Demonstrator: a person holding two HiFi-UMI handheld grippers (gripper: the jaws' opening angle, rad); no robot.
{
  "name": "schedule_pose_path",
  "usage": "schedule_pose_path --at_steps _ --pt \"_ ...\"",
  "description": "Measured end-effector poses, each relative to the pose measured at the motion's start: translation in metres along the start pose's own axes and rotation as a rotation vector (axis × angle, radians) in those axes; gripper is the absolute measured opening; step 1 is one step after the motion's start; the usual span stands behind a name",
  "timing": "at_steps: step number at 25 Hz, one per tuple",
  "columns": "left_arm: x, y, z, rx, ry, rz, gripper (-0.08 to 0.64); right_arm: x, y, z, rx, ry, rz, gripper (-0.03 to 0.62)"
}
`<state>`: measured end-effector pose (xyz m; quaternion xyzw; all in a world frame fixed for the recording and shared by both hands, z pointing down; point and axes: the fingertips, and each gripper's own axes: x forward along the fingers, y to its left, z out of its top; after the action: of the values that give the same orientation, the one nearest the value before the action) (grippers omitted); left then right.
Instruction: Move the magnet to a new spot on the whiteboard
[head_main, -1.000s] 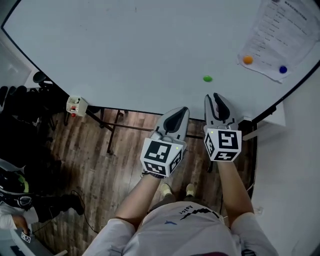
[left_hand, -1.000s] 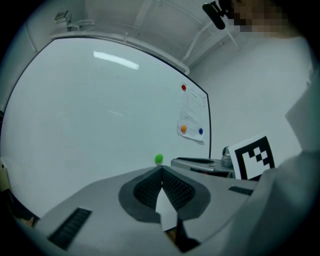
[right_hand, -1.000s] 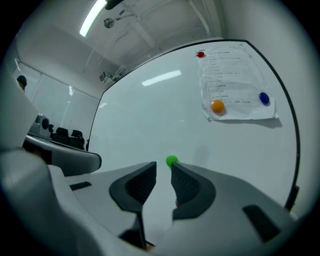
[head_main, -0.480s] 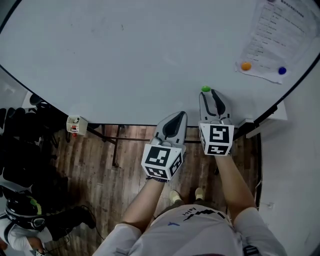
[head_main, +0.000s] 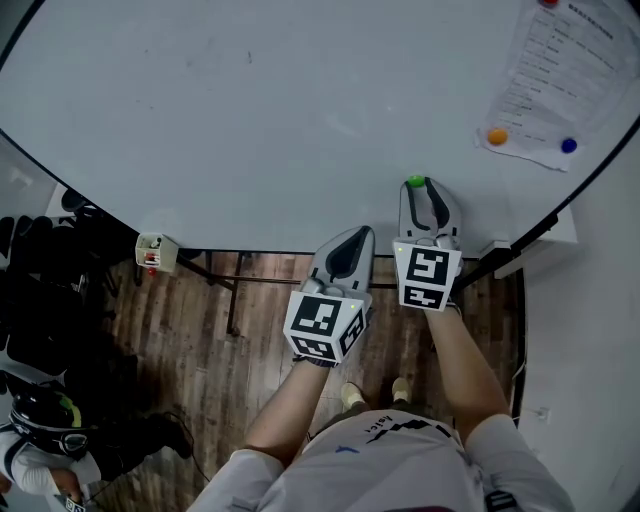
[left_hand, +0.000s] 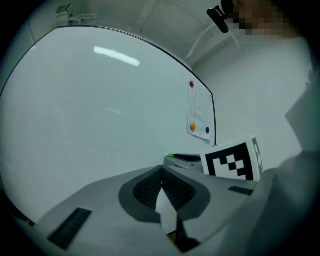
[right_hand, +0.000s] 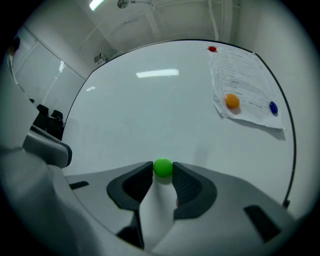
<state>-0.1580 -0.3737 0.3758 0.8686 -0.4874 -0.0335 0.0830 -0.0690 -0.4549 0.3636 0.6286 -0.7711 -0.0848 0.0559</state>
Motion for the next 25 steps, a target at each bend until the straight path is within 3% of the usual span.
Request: schedule_pose_path --at_steps 10,25 --pt "-0.015 -0.001 0.002 -0.001 -0.002 0.021 0.009 -0.005 -0.001 0.003 0.025 0.012 0.018 0.124" --pt "-0.034 -0.04 0.006 -0.008 -0.019 0.014 0.009 -0.072 -0.005 0.026 0.101 -0.013 0.154 0.124"
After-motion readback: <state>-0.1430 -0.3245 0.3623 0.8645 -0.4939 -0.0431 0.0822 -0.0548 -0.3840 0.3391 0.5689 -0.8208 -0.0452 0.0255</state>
